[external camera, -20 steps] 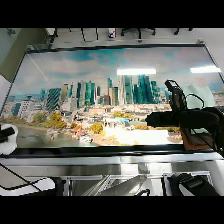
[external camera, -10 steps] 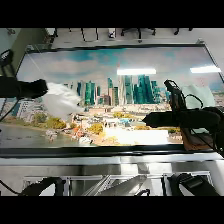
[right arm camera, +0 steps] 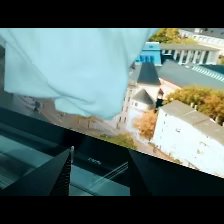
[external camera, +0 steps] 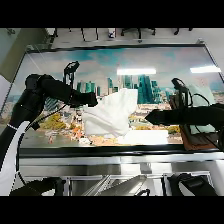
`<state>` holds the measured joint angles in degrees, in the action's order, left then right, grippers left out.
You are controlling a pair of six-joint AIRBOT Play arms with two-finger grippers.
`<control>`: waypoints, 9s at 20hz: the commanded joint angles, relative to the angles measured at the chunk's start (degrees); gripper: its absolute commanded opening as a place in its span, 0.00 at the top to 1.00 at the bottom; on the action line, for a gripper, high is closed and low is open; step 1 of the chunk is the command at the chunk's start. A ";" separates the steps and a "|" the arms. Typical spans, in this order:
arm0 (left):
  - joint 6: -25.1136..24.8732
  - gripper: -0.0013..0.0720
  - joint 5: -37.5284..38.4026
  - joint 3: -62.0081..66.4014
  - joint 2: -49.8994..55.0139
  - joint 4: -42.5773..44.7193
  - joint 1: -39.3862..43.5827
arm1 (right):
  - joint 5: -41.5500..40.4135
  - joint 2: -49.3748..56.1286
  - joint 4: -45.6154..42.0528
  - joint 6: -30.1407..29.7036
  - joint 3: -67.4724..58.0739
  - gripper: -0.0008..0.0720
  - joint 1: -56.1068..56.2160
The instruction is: Fold the shirts.
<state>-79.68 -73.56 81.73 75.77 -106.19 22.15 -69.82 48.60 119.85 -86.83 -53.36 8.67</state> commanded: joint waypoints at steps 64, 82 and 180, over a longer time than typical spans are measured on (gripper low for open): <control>-19.52 0.97 19.32 -0.04 25.35 -19.50 -12.61 | 21.22 44.44 11.82 -16.92 -11.69 0.96 -4.35; -13.46 0.02 14.53 -38.45 -2.29 -20.76 -14.21 | 3.80 30.40 9.01 -18.23 5.60 0.26 -18.01; -24.94 0.97 15.61 15.45 4.37 -7.23 -20.50 | 21.03 19.30 19.61 -24.46 -23.78 0.97 -18.08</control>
<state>-102.35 -60.71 101.95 69.28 -118.58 -3.75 -55.02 61.36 139.48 -110.21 -88.92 -11.25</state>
